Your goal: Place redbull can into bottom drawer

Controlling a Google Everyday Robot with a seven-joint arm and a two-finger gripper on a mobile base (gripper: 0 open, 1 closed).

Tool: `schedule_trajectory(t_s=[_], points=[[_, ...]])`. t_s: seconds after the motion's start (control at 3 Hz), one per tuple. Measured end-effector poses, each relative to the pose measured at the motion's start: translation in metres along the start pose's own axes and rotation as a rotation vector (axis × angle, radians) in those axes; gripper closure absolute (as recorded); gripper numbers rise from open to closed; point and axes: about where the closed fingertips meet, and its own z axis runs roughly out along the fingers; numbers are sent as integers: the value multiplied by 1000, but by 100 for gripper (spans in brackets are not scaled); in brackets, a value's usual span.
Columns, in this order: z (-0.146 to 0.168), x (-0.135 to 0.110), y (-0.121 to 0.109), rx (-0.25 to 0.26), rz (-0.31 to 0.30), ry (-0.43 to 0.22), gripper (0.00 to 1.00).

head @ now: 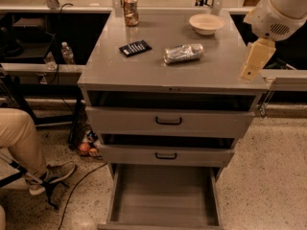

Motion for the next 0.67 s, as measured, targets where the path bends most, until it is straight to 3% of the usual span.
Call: schedule_trajectory(t_s=[0.33,0.67], points=[[44,-15,-40,4,-38,6,0],[75,-32,-57,-16,-75,19,0]])
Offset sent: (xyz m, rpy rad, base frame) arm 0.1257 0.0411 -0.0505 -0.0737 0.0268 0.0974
